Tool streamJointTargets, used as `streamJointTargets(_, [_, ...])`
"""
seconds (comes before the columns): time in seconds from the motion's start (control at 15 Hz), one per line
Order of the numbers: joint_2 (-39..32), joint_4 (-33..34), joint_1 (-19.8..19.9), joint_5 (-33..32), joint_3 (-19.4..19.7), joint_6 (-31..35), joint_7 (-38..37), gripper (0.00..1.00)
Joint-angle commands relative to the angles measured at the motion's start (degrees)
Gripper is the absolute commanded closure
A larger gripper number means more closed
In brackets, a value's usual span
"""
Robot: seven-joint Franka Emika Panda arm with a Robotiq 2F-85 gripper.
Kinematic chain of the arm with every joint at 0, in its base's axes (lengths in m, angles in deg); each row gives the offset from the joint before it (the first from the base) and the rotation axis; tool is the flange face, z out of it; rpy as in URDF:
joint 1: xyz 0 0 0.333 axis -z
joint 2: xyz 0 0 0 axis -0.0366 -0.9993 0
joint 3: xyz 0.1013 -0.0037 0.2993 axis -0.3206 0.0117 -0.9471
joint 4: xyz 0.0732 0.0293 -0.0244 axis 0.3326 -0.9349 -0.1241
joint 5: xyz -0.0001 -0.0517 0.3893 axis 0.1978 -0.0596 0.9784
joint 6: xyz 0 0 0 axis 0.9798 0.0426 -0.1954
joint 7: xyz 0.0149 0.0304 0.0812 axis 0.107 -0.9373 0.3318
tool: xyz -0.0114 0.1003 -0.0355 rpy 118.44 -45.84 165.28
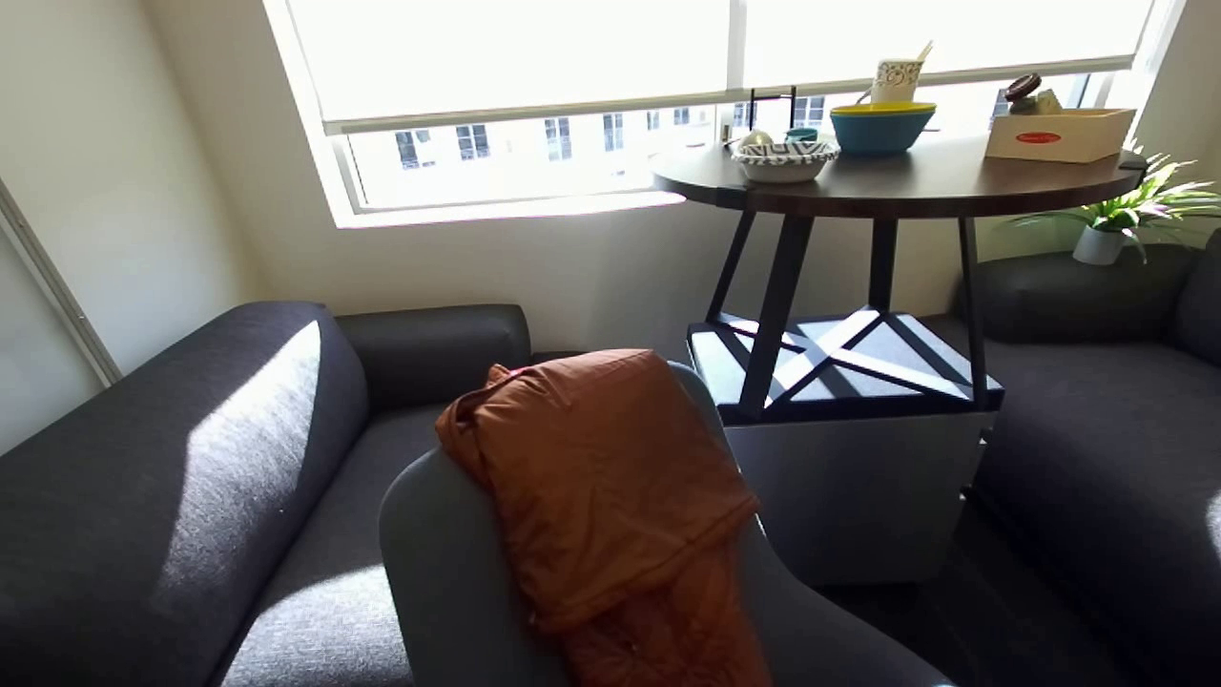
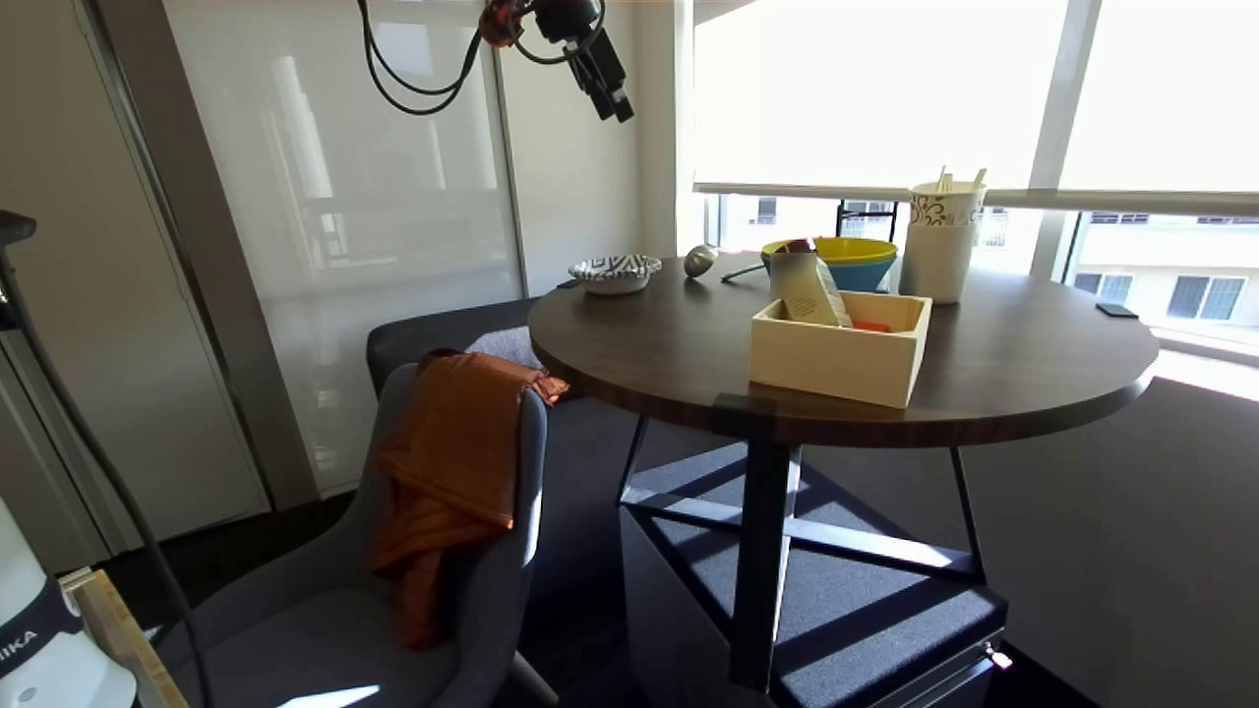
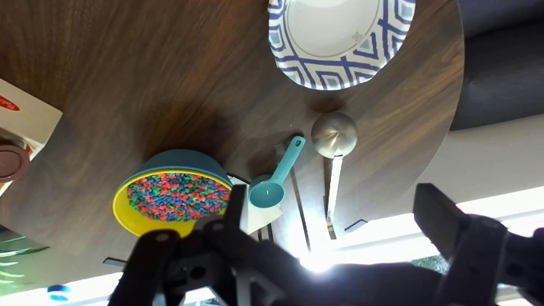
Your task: Remove the measuring cup from the bowl on the left and put it in the stacked bowls on the right.
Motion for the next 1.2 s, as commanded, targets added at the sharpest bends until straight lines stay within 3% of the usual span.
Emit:
streamJointTargets(0.0, [0.0, 0.1, -0.1, 0.0, 0.0, 0.0, 0.0, 0.0])
streamJointTargets(0.07, [-2.0, 1.9, -2.0, 0.7, 2.4, -0.7, -0.2, 0.0])
streamJointTargets(0.53, [-18.1, 15.5, -2.3, 2.1, 6.6, 1.3, -6.6, 0.0])
streamJointTargets(0.67, [-23.1, 20.7, -1.3, -0.3, 6.4, 2.1, -9.3, 0.0])
streamJointTargets(0.73, [-25.6, 23.8, -2.5, 1.0, 8.6, 1.2, -9.7, 0.0])
streamJointTargets(0.93, [-31.7, 31.4, -1.8, 2.3, 9.6, -1.9, -10.8, 0.0])
streamJointTargets(1.0, [-26.1, 22.4, -1.5, 0.6, 8.2, 1.8, -10.0, 0.0])
streamJointTargets(1.13, [-29.2, 26.1, -1.4, 0.8, 8.8, 0.6, -10.2, 0.0])
